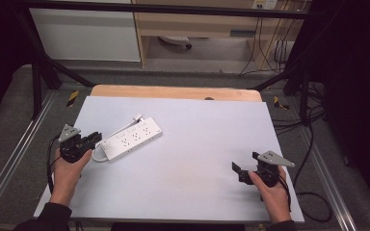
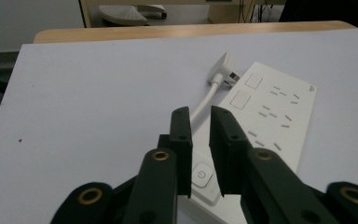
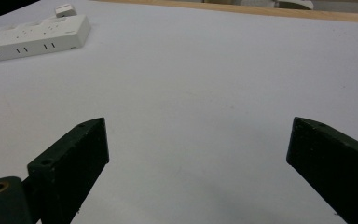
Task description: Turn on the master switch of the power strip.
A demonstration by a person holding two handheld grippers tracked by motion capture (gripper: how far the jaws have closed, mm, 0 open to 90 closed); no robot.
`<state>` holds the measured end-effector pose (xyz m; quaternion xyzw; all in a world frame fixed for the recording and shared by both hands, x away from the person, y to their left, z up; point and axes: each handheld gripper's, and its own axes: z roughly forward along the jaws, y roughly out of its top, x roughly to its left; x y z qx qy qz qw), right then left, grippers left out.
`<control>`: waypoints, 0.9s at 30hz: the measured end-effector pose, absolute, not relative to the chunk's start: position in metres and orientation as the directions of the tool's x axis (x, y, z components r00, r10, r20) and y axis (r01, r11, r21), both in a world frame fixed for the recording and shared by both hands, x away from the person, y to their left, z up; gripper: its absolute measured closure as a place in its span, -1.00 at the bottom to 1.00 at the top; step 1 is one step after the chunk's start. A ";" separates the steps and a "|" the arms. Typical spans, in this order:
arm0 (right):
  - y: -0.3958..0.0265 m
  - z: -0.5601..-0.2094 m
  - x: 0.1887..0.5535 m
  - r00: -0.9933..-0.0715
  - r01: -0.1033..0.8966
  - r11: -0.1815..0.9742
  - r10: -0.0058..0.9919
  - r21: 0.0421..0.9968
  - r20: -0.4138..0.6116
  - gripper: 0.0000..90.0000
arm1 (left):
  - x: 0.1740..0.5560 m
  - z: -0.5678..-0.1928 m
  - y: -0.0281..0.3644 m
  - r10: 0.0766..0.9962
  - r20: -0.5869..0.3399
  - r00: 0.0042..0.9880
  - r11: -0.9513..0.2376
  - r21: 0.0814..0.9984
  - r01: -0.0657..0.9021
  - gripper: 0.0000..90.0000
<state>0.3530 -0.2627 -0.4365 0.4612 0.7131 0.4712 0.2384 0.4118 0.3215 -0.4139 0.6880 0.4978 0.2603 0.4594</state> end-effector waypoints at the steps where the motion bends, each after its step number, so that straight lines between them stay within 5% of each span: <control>1: -0.263 -0.437 0.353 -0.462 0.433 0.133 0.882 0.892 0.093 -0.87 | 0.412 -0.415 0.322 0.923 -0.095 0.373 -0.089 0.890 0.448 0.82; 7: -0.261 -0.438 0.354 -0.460 0.441 0.134 0.883 0.888 0.095 -0.87 | 0.413 -0.421 0.323 0.922 -0.099 0.374 -0.094 0.880 0.466 1.00; 27: -0.260 -0.438 0.354 -0.466 0.437 0.148 0.881 0.887 0.083 -0.87 | 0.421 -0.434 0.315 0.900 -0.100 0.424 -0.154 0.838 0.524 1.00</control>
